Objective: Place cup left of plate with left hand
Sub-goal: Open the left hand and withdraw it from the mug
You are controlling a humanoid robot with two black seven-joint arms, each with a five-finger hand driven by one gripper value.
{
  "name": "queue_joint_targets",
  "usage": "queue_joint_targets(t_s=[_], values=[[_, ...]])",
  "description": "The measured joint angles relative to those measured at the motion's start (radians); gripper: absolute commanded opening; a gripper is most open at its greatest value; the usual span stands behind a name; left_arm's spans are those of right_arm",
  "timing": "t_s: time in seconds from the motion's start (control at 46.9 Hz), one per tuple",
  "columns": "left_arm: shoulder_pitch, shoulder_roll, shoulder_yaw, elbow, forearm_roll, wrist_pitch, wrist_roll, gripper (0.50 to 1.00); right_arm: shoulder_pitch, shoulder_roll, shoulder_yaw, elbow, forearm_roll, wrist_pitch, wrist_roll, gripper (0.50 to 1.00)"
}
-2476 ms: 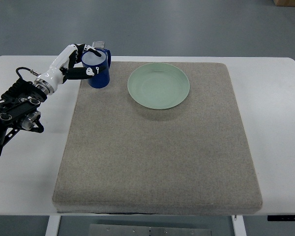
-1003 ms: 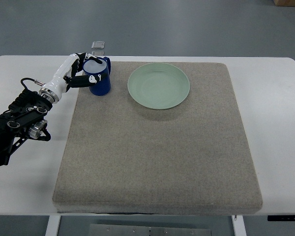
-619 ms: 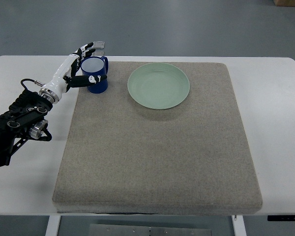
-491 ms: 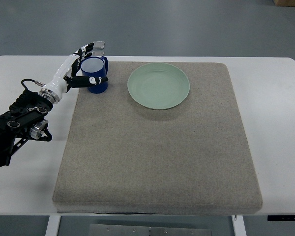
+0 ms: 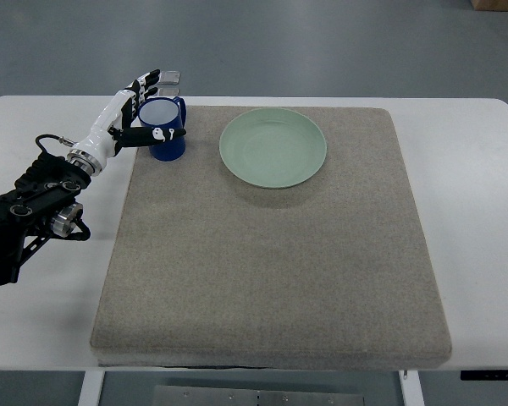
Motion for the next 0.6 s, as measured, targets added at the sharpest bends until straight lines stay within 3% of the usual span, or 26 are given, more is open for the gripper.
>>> queue_joint_targets(t_s=[0.47,0.598], values=[[-0.015,0.047,-0.169,0.001,-0.008,-0.009,0.000,0.996,0.000,0.000,0.000,0.000,0.000,0.000,0.000,0.934],[-0.053,0.054,-0.254,0.006,-0.094,-0.045,0.015,0.994,0.000,0.000,0.000,0.000,0.000,0.000,0.000,0.934]])
